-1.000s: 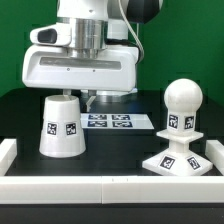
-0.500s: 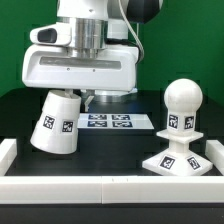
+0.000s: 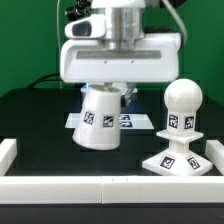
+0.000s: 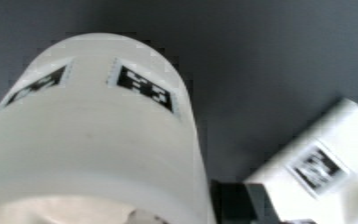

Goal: Assemble lamp

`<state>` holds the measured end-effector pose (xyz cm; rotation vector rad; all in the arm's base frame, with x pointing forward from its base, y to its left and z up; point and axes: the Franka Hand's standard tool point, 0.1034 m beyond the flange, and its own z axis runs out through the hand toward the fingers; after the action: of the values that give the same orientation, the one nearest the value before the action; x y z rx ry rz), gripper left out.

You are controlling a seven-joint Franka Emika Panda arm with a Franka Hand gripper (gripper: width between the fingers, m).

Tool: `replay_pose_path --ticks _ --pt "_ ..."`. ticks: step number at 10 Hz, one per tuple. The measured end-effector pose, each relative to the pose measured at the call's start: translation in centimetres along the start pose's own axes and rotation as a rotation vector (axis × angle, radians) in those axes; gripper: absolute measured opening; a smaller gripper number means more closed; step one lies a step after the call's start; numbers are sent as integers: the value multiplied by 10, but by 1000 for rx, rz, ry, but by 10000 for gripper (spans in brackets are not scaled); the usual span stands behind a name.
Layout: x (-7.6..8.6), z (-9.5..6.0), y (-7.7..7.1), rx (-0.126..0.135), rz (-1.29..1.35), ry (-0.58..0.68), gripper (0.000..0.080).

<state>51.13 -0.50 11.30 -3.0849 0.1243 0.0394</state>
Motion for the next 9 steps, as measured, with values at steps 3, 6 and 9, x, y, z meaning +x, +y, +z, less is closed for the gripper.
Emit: replay_pose_path --ticks 3,6,9 --pt "20 -58 -13 44 0 -81 44" --pt "23 -56 -13 40 -1 -68 44" --pt "18 -73 -32 51 52 -87 44"
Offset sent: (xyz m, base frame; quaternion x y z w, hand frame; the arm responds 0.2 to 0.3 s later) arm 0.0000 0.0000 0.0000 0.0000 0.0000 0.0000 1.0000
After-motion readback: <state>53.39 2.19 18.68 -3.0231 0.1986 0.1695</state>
